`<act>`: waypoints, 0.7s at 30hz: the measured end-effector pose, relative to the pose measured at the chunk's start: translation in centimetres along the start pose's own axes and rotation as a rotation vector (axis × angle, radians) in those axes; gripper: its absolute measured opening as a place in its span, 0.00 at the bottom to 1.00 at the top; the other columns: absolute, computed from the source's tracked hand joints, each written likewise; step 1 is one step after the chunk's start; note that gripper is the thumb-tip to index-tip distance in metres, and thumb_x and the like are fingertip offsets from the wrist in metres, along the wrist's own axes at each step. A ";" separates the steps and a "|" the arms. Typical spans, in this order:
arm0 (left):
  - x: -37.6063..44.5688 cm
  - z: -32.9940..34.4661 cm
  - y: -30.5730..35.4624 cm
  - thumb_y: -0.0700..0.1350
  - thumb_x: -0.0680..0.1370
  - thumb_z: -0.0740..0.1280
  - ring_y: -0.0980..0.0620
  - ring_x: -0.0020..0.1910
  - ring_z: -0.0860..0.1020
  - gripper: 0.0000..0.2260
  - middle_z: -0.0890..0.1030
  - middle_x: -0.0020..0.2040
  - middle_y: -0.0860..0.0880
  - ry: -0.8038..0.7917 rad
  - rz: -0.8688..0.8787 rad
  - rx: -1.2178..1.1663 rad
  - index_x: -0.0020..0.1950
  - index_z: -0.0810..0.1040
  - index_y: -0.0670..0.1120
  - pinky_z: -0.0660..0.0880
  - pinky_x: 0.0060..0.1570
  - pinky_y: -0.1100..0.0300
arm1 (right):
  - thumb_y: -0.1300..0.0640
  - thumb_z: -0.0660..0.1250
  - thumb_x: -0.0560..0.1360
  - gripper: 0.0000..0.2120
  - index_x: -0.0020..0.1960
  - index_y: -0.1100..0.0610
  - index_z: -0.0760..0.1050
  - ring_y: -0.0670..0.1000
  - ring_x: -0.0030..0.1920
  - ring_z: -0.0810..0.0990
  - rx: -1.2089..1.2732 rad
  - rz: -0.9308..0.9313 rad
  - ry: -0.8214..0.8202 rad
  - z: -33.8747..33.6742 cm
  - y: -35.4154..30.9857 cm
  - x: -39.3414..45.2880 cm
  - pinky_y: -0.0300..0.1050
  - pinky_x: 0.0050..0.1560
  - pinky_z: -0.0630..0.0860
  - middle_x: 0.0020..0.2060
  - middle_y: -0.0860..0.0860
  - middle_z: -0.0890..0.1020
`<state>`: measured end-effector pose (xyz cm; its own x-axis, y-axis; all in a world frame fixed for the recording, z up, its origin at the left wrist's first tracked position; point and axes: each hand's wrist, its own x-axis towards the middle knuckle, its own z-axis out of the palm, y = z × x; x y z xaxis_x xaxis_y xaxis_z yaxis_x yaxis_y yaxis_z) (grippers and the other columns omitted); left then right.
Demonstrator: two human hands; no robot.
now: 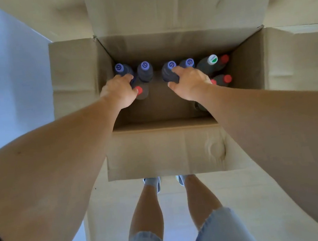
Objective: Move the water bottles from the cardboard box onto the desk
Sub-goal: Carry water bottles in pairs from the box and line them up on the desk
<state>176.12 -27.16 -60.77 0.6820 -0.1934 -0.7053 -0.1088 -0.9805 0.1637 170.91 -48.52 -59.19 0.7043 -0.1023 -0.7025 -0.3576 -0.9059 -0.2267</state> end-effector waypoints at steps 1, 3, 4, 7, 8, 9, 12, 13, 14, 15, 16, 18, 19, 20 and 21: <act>0.8 0.7 -0.3 0.57 0.82 0.61 0.38 0.71 0.70 0.27 0.69 0.73 0.41 -0.003 0.010 0.016 0.79 0.63 0.50 0.69 0.68 0.46 | 0.39 0.58 0.80 0.28 0.78 0.46 0.61 0.63 0.69 0.71 0.005 0.005 -0.004 1.0 0.0 0.9 0.56 0.63 0.71 0.70 0.57 0.72; 2.0 1.8 -0.6 0.56 0.83 0.61 0.38 0.71 0.70 0.26 0.70 0.73 0.41 -0.019 0.034 0.039 0.79 0.64 0.49 0.69 0.68 0.46 | 0.39 0.58 0.81 0.28 0.79 0.46 0.59 0.63 0.70 0.70 0.008 0.006 -0.024 2.9 0.0 2.3 0.56 0.64 0.71 0.71 0.57 0.71; 2.6 2.4 -0.7 0.55 0.83 0.62 0.39 0.70 0.70 0.25 0.70 0.72 0.41 -0.023 0.041 0.046 0.78 0.64 0.49 0.69 0.68 0.47 | 0.40 0.58 0.81 0.29 0.79 0.46 0.59 0.63 0.70 0.70 0.015 0.007 -0.031 3.7 -0.1 3.0 0.57 0.64 0.71 0.72 0.57 0.70; 4.2 3.7 -0.7 0.53 0.82 0.64 0.39 0.69 0.71 0.24 0.73 0.70 0.42 -0.001 0.056 0.081 0.76 0.67 0.49 0.71 0.65 0.47 | 0.40 0.58 0.82 0.29 0.80 0.46 0.57 0.62 0.72 0.69 0.046 0.014 -0.048 5.5 -0.1 4.8 0.57 0.66 0.71 0.74 0.56 0.68; 4.5 4.0 -0.6 0.52 0.82 0.65 0.39 0.67 0.72 0.22 0.74 0.69 0.42 0.019 0.064 0.089 0.75 0.68 0.49 0.72 0.64 0.46 | 0.41 0.58 0.82 0.29 0.80 0.46 0.57 0.62 0.72 0.68 0.050 0.014 -0.051 5.9 0.0 5.1 0.57 0.67 0.71 0.74 0.56 0.68; 4.8 4.3 -0.4 0.51 0.81 0.65 0.39 0.65 0.74 0.20 0.76 0.66 0.42 0.039 0.073 0.085 0.72 0.70 0.49 0.74 0.61 0.46 | 0.41 0.58 0.82 0.29 0.80 0.46 0.57 0.62 0.72 0.68 0.052 0.013 -0.053 6.3 0.1 5.4 0.58 0.67 0.71 0.74 0.55 0.67; 5.7 5.0 0.2 0.48 0.80 0.68 0.39 0.58 0.78 0.13 0.79 0.58 0.42 0.074 0.089 0.095 0.63 0.75 0.47 0.77 0.55 0.46 | 0.41 0.58 0.82 0.29 0.80 0.46 0.56 0.62 0.73 0.67 0.057 0.015 -0.052 7.1 0.7 6.2 0.58 0.67 0.70 0.75 0.55 0.67; 5.9 5.1 0.5 0.47 0.80 0.69 0.38 0.57 0.79 0.12 0.79 0.57 0.42 0.071 0.083 0.100 0.62 0.76 0.47 0.78 0.54 0.46 | 0.41 0.58 0.82 0.29 0.80 0.45 0.56 0.62 0.73 0.67 0.057 0.015 -0.054 7.2 1.0 6.3 0.58 0.67 0.70 0.75 0.55 0.67; 6.1 5.3 0.7 0.45 0.79 0.69 0.38 0.56 0.79 0.11 0.80 0.56 0.41 0.067 0.074 0.102 0.61 0.77 0.46 0.78 0.55 0.45 | 0.41 0.58 0.82 0.29 0.80 0.45 0.56 0.62 0.73 0.67 0.055 0.016 -0.054 7.3 1.2 6.5 0.58 0.67 0.70 0.74 0.55 0.68; 6.3 5.4 1.0 0.43 0.79 0.69 0.38 0.56 0.79 0.10 0.80 0.55 0.41 0.065 0.066 0.105 0.60 0.78 0.45 0.78 0.55 0.44 | 0.41 0.58 0.82 0.29 0.80 0.45 0.56 0.62 0.72 0.68 0.055 0.019 -0.054 7.4 1.5 6.6 0.58 0.67 0.70 0.74 0.55 0.68; 6.5 5.6 1.3 0.41 0.79 0.67 0.37 0.56 0.80 0.10 0.81 0.55 0.40 0.066 0.059 0.106 0.60 0.79 0.44 0.79 0.56 0.43 | 0.41 0.58 0.82 0.28 0.80 0.45 0.56 0.62 0.72 0.68 0.059 0.022 -0.054 7.4 1.8 6.6 0.58 0.67 0.70 0.74 0.55 0.68; 6.7 5.9 1.7 0.39 0.80 0.65 0.37 0.55 0.80 0.09 0.81 0.53 0.40 0.088 0.051 0.105 0.58 0.81 0.43 0.79 0.55 0.43 | 0.41 0.59 0.82 0.29 0.80 0.44 0.56 0.61 0.72 0.68 0.069 0.024 -0.053 7.4 2.3 6.5 0.58 0.68 0.69 0.73 0.55 0.69; 6.8 6.0 2.0 0.38 0.80 0.65 0.37 0.55 0.80 0.08 0.81 0.53 0.40 0.105 0.055 0.104 0.58 0.81 0.42 0.79 0.55 0.45 | 0.41 0.59 0.82 0.29 0.80 0.44 0.56 0.61 0.73 0.67 0.071 0.023 -0.054 7.2 2.6 6.4 0.58 0.68 0.69 0.74 0.55 0.68; 6.8 6.0 2.3 0.39 0.80 0.65 0.37 0.55 0.80 0.08 0.82 0.53 0.39 0.122 0.065 0.107 0.57 0.82 0.42 0.79 0.54 0.47 | 0.41 0.59 0.82 0.29 0.80 0.44 0.56 0.61 0.73 0.67 0.073 0.021 -0.057 7.1 2.8 6.4 0.58 0.69 0.69 0.74 0.56 0.68; 6.8 6.1 2.6 0.39 0.80 0.65 0.37 0.54 0.80 0.09 0.81 0.53 0.39 0.134 0.076 0.109 0.57 0.82 0.41 0.78 0.53 0.48 | 0.41 0.59 0.82 0.29 0.80 0.44 0.56 0.62 0.73 0.67 0.076 0.022 -0.064 6.9 3.1 6.3 0.58 0.69 0.69 0.74 0.56 0.68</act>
<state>176.08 -31.25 -69.33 0.7581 -0.2682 -0.5944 -0.2367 -0.9625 0.1323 170.01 -49.09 -68.99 0.6563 -0.0928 -0.7488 -0.4197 -0.8696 -0.2600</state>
